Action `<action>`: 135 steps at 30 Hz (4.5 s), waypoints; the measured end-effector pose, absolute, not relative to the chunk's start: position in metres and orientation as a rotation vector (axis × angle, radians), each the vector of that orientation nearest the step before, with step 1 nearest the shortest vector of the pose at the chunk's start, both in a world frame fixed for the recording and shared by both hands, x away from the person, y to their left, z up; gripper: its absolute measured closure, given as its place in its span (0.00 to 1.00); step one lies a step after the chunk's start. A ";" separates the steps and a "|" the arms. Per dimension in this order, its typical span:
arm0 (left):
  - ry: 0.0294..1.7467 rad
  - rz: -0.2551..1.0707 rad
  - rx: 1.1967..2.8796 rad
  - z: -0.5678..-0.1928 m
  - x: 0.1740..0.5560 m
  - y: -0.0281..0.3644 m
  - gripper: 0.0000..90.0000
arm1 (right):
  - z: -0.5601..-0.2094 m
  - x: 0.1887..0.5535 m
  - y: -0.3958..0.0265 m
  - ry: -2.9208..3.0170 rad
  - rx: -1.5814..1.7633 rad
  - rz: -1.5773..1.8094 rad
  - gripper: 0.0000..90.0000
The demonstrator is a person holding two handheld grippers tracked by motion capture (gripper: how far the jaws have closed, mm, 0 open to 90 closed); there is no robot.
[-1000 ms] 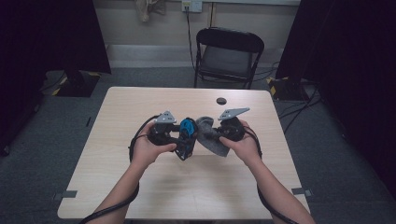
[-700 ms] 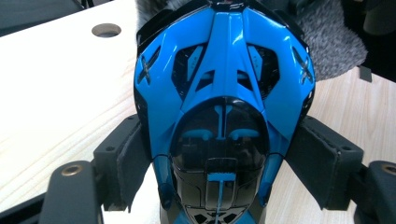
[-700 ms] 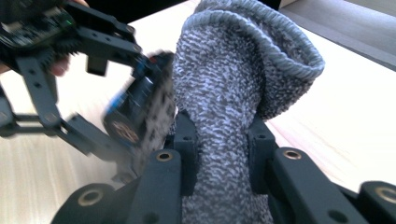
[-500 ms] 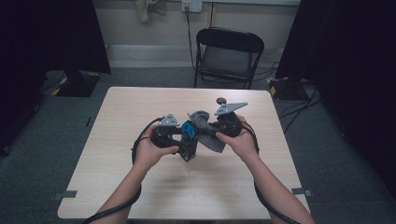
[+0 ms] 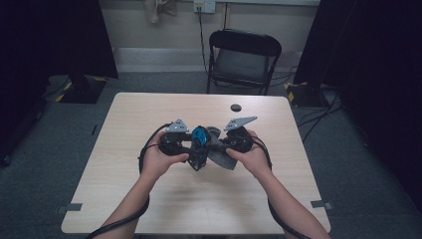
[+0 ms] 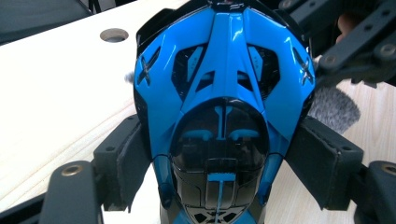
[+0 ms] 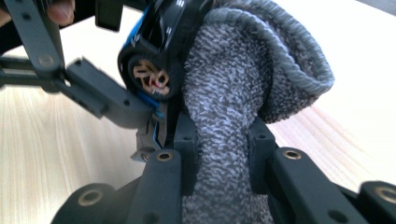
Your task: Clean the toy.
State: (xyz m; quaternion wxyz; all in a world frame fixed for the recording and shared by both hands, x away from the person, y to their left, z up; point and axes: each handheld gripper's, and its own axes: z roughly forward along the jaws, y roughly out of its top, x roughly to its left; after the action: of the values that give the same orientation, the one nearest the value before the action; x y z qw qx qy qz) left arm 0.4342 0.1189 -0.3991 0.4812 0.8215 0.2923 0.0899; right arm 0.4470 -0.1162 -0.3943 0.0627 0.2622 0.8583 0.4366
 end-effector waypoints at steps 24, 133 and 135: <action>0.707 0.214 1.967 -0.391 0.432 0.123 0.27 | -0.424 0.441 -0.113 2.675 0.787 1.228 0.81; 0.715 0.203 2.007 -0.405 0.434 0.122 0.27 | -0.383 0.445 -0.118 2.591 0.761 1.291 0.81; 0.716 0.205 2.006 -0.404 0.434 0.121 0.27 | -0.384 0.444 -0.116 2.591 0.765 1.291 0.81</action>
State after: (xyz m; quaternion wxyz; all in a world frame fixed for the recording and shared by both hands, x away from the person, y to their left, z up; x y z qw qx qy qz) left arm 0.4338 0.1212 -0.4036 0.4803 0.8222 0.2935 0.0842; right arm 0.4444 -0.1164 -0.3843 0.0737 0.2547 0.8631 0.4299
